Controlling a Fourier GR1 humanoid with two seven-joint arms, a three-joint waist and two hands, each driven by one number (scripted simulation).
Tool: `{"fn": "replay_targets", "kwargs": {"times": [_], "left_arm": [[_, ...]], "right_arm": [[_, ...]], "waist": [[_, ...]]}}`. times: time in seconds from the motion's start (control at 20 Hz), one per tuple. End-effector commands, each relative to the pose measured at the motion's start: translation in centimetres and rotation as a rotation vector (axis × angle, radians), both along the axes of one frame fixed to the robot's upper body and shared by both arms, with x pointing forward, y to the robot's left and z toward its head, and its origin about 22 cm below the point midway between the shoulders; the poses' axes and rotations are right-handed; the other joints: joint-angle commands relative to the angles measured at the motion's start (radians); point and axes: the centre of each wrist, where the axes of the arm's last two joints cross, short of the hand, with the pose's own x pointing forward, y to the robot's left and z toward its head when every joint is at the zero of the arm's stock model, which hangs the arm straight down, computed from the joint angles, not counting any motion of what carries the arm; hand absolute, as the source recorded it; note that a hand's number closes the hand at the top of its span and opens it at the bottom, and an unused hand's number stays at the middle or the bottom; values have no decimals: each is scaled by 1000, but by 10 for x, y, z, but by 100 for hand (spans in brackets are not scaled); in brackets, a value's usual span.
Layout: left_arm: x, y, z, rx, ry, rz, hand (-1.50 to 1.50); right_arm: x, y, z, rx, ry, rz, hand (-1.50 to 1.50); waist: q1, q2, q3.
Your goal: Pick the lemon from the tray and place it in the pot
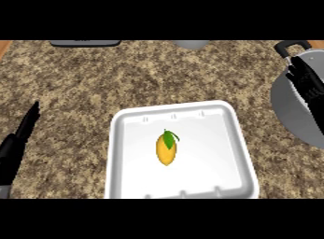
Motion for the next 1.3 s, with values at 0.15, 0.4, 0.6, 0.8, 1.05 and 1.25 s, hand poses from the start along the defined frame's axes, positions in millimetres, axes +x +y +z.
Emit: {"fn": "replay_targets", "kwargs": {"times": [0.15,0.4,0.6,0.8,1.05,1.25], "left_arm": [[21,-55,-12,-215,178,-140,0],[2,-75,-38,-348,304,-144,0],[8,-85,-39,-409,336,-167,0],[15,-97,-33,-392,337,-181,0],[25,-91,-26,-386,341,-191,0],[18,-97,-28,-385,351,-198,0]], "right_arm": [[-20,114,-38,-14,100,119,150],[-17,111,-28,-185,-256,-215,-150],[-46,179,-32,37,-504,-251,-150],[-98,231,-51,35,-547,-250,-150],[-91,237,-25,-152,-194,-248,-150],[-104,241,1,-152,-39,-249,-150]], "waist": [[1,13,0],[-42,-6,-3],[-24,3,2],[-7,2,1],[-4,2,-2],[7,4,1]]}}
